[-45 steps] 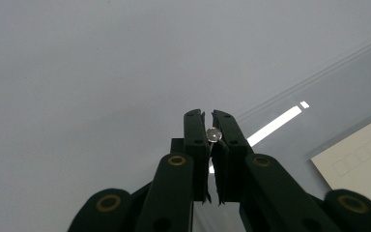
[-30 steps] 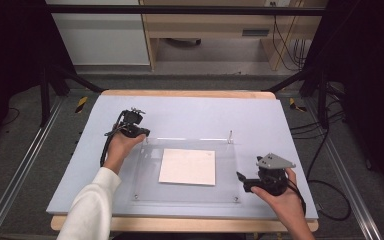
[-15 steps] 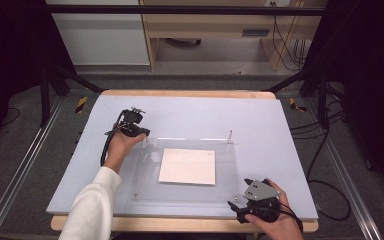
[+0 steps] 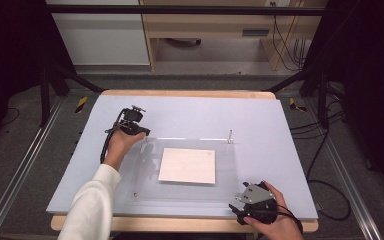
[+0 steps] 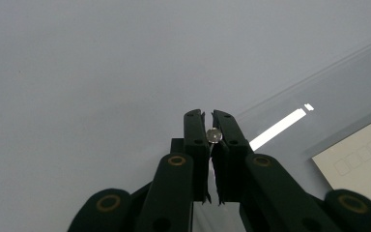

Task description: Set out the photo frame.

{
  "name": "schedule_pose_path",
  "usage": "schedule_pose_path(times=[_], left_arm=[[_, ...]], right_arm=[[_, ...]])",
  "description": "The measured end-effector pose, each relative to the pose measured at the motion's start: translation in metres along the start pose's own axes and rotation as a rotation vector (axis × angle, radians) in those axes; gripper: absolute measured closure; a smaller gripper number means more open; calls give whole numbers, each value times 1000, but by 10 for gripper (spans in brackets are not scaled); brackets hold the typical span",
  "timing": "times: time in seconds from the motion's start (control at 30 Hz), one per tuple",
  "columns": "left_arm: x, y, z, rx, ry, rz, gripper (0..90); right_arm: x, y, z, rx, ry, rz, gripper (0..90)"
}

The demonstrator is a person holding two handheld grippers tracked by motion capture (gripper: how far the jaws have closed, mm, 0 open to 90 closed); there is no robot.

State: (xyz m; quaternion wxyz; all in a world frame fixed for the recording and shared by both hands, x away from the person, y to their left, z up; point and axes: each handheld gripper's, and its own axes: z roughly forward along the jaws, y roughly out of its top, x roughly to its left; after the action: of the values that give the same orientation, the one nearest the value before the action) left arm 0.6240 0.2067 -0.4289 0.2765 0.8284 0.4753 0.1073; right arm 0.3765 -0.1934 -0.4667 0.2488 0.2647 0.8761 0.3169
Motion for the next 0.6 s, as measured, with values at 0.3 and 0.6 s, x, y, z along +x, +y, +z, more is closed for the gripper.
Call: schedule_pose_path(times=[0.3, 0.6], left_arm=[[2, 1, 1, -1, -9, -8, 845], [3, 0, 1, -6, -15, 6, 844]], right_arm=[[-1, -3, 7, 31, -26, -23, 207], [0, 1, 10, 11, -64, -65, 264]])
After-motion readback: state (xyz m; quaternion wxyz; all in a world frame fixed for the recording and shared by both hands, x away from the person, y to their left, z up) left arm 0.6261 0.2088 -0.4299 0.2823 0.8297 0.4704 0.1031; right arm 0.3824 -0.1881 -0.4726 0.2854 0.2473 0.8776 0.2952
